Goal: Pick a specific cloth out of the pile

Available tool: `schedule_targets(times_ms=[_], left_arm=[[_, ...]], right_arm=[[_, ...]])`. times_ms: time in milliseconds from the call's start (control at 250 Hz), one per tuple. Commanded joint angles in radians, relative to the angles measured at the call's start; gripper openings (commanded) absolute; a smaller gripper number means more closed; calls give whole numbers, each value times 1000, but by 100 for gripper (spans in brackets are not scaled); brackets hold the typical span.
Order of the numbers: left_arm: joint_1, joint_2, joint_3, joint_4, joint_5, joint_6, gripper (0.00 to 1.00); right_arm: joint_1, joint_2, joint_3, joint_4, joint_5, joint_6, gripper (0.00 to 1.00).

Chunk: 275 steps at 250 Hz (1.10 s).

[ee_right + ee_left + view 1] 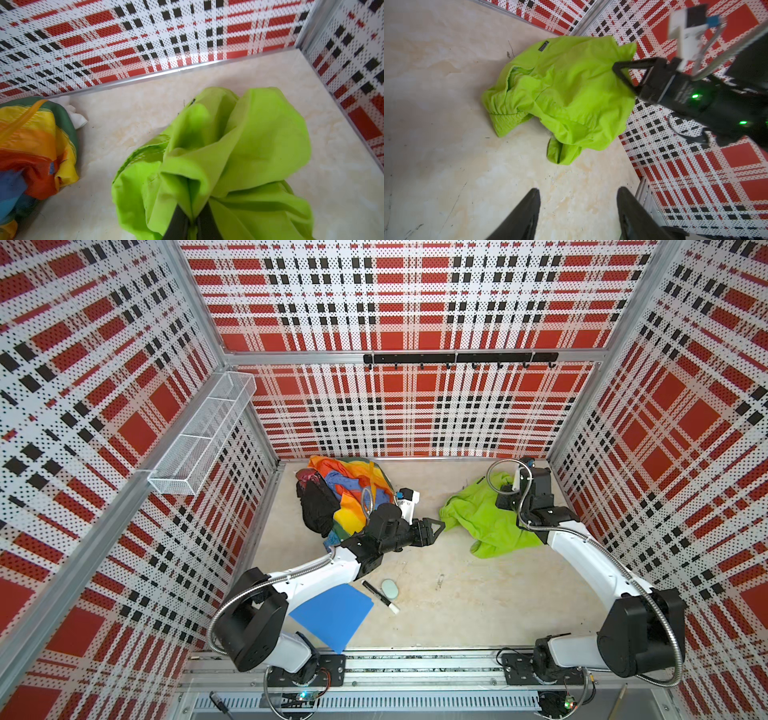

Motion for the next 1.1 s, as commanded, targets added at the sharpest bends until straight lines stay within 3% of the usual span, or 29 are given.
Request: schedule_targets(times_ms=[0, 128, 320, 444, 544, 776, 868, 1097], left_arm=[[-14, 39, 44, 0, -29, 13, 58], [-21, 93, 55, 9, -32, -12, 48], [-28, 118, 43, 26, -35, -29, 47], [-18, 105, 24, 26, -38, -36, 48], [-5, 97, 14, 26, -37, -38, 57], [34, 109, 18, 22, -34, -38, 68], [45, 120, 46, -34, -84, -10, 77], [46, 309, 277, -238, -198, 110, 77]], right_arm=[[50, -26, 96, -11, 71, -38, 7], [69, 21, 98, -11, -101, -38, 7], [86, 102, -1, 52, -238, -38, 7], [84, 160, -76, 98, -217, -38, 7], [83, 193, -160, 173, -226, -38, 7], [83, 255, -284, 258, -206, -38, 7], [83, 213, -299, 253, -189, -38, 7], [64, 33, -270, 128, -155, -38, 7]])
